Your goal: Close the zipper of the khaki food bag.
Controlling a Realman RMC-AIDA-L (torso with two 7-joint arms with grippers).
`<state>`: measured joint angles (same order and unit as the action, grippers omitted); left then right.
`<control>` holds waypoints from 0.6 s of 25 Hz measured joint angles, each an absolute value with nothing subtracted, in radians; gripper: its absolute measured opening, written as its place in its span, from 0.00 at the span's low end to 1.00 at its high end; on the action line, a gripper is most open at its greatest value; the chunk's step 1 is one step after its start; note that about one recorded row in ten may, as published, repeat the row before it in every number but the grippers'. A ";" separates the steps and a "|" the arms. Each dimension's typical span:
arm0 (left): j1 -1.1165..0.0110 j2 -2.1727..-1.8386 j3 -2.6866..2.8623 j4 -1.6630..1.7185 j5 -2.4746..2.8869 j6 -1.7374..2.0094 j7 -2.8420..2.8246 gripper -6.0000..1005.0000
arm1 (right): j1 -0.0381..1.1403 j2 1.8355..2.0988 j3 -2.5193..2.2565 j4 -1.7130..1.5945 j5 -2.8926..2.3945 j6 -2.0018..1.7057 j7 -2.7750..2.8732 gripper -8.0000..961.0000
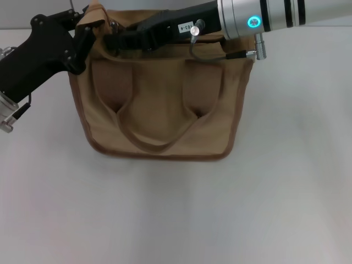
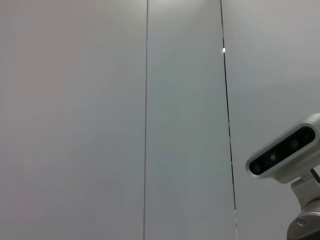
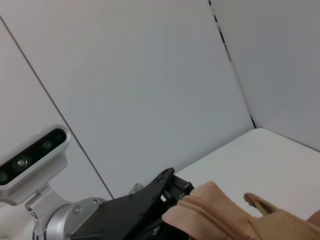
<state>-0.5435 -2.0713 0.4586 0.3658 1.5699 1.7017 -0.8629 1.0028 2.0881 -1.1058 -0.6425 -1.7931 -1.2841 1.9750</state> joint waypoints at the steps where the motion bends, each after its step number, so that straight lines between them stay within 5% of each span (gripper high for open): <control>1: -0.543 -2.071 0.459 0.364 1.570 1.702 -0.862 0.07 | 1.003 2.088 -1.106 -0.643 -1.793 -1.285 1.974 0.13; 10: -0.543 -2.070 0.459 0.363 1.565 1.702 -0.860 0.08 | 1.002 2.084 -1.106 -0.643 -1.792 -1.289 1.973 0.14; 15: -0.543 -2.069 0.459 0.363 1.564 1.700 -0.859 0.08 | 1.000 2.083 -1.106 -0.643 -1.792 -1.289 1.971 0.31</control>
